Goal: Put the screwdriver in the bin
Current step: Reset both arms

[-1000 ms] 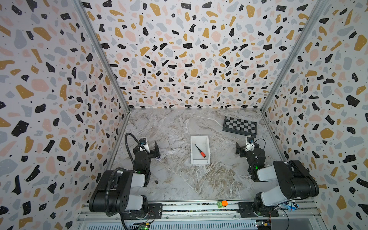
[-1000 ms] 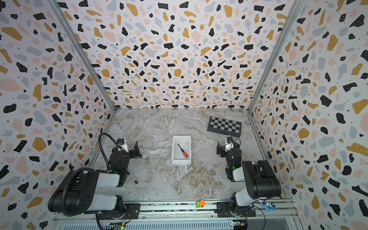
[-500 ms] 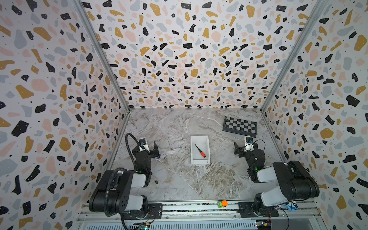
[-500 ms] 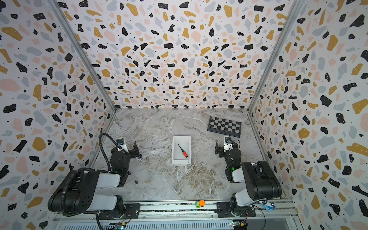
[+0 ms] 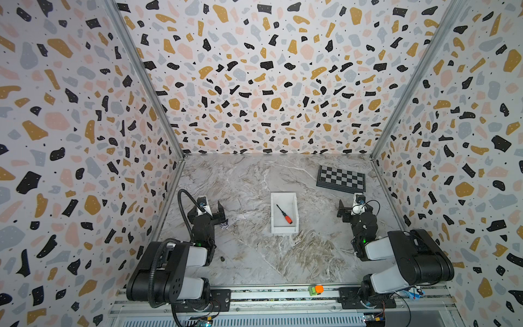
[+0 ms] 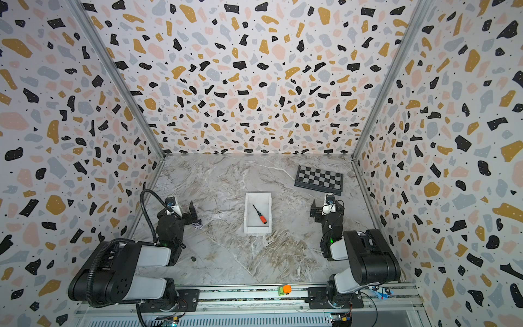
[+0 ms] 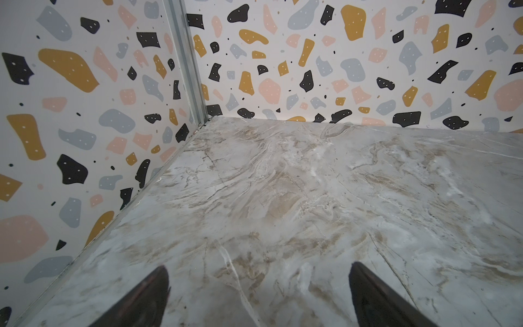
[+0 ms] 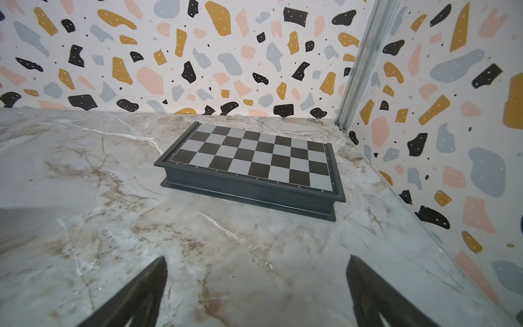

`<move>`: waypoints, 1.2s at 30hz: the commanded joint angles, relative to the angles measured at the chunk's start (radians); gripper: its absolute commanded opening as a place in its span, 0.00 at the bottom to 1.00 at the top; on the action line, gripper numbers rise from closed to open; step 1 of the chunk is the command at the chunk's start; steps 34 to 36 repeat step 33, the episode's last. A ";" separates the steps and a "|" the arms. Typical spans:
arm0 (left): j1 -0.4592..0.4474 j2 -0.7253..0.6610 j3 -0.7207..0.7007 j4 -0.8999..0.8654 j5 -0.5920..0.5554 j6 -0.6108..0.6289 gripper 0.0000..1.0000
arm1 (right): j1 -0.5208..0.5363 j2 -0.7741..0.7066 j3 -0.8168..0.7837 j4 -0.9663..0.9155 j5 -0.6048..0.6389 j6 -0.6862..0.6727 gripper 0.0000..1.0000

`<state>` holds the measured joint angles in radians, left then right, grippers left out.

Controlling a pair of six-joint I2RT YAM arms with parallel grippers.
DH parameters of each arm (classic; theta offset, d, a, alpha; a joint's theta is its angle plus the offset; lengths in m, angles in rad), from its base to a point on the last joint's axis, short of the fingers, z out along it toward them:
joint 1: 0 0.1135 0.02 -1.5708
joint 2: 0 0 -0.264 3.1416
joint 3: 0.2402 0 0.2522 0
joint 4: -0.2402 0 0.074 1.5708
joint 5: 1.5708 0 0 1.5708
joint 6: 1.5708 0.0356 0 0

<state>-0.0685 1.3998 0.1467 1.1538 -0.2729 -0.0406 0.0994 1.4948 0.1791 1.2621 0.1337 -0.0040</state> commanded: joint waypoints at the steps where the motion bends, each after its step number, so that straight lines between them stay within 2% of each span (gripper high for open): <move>1: -0.005 -0.004 0.016 0.047 -0.015 0.000 1.00 | 0.006 -0.009 0.021 -0.010 -0.057 -0.028 0.99; 14: -0.005 -0.004 0.017 0.047 -0.015 -0.001 1.00 | -0.023 -0.008 0.037 -0.039 -0.145 -0.028 0.99; 36: -0.005 -0.004 0.017 0.046 -0.016 0.001 1.00 | -0.037 -0.007 0.046 -0.053 -0.175 -0.024 0.99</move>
